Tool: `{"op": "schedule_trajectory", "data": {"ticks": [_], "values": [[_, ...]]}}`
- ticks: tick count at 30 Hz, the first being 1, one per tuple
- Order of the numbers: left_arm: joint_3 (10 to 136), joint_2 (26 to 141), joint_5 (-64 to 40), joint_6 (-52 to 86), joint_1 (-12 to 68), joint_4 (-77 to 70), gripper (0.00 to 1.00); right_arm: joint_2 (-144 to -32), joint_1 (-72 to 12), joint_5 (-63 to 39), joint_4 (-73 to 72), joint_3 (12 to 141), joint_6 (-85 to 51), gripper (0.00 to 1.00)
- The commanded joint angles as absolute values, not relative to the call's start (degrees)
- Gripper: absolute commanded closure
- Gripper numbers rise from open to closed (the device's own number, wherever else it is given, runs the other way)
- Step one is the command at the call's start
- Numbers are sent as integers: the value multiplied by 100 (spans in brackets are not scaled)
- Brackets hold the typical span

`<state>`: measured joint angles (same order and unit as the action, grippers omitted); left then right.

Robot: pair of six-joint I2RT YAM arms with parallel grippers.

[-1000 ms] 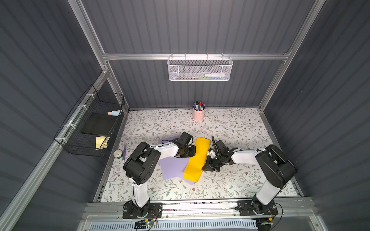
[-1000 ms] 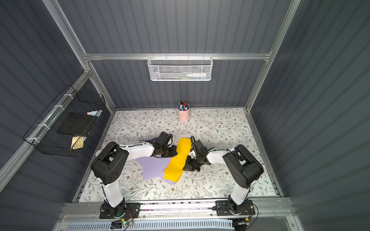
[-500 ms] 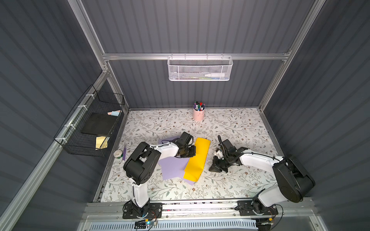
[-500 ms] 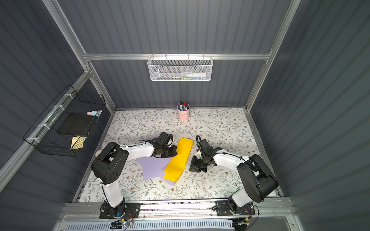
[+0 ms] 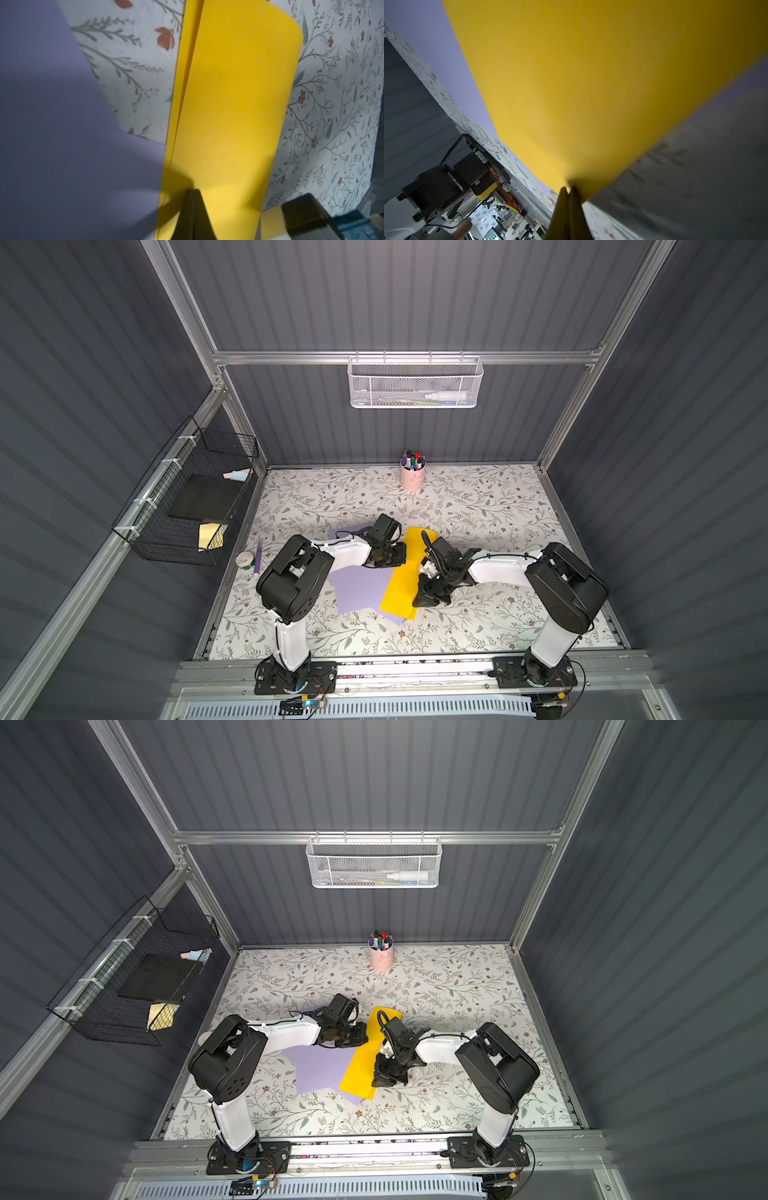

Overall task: Fold the rectangular paper in half along the long edge
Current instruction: Fold the paper.

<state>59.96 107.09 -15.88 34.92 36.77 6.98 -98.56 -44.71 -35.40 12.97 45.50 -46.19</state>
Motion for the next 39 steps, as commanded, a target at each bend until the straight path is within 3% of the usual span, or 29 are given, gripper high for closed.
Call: {"op": "schedule_trajectory", "data": {"ticks": [1, 7, 12, 27, 39], "values": [[5834, 11042, -1262, 3349, 3700, 1521, 100, -9670, -4468, -3226, 1811, 3925, -4734, 100], [5829, 11055, -1291, 3340, 3695, 1520, 100, -8926, -4042, -3050, 2309, 3126, -4427, 100], [5806, 11044, -1282, 3340, 3700, 1512, 100, -8325, -3899, -3058, 2780, 3756, -4190, 100], [5861, 11138, -1306, 3340, 3700, 1507, 100, -10113, -4761, -3689, 2025, 5447, -4241, 100], [5908, 11217, -1304, 3335, 3700, 1547, 100, -10259, -4787, -3677, 1621, 3944, -4446, 100]]}}
